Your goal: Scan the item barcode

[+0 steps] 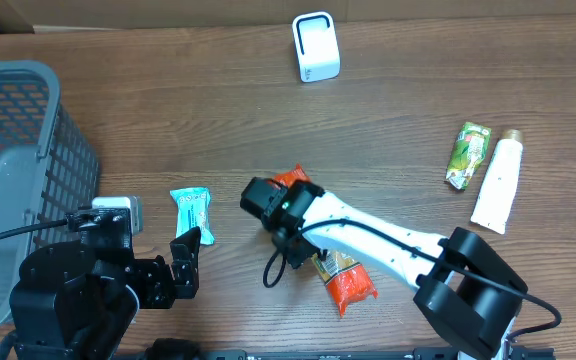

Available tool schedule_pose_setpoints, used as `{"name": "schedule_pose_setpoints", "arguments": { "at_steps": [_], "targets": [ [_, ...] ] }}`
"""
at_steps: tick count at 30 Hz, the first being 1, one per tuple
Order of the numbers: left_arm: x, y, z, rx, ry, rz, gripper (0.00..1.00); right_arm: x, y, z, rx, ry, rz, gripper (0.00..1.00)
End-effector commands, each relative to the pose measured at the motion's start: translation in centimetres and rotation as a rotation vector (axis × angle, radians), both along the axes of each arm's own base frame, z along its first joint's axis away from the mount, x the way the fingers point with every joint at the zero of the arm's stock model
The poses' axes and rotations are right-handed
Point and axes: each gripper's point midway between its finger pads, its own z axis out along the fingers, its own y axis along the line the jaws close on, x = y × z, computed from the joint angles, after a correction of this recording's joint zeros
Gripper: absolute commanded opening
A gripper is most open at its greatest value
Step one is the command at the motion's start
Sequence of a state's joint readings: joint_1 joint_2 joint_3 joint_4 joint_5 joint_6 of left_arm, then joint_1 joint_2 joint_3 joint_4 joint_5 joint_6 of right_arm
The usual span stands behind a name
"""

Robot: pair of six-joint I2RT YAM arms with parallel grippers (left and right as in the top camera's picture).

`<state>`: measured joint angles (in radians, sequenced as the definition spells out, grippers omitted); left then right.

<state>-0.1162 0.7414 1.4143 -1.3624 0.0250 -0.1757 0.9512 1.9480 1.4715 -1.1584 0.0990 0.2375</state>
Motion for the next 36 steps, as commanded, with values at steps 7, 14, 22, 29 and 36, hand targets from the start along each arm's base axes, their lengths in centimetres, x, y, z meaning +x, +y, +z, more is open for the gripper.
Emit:
{"name": "schedule_pose_setpoints", "arguments": {
  "at_steps": [7,14,22,29,36],
  "targets": [
    [0.0,0.2,0.2,0.017,-0.011,-0.003,1.0,4.8,-3.8,3.1,0.091,0.083,-0.078,0.68],
    [0.0,0.2,0.2,0.017,-0.011,-0.003,1.0,4.0,-3.8,3.2,0.286,0.267,-0.047,0.68],
    [0.0,0.2,0.2,0.017,-0.011,-0.003,1.0,0.8,-1.4,3.0,0.394,0.397,-0.027,0.44],
    [0.0,0.2,0.2,0.017,-0.011,-0.003,1.0,-4.1,2.3,3.5,0.405,0.481,0.056,0.45],
    [0.0,0.2,0.2,0.017,-0.011,-0.003,1.0,-7.7,1.3,0.0,0.277,0.516,0.009,0.48]
  ]
}}
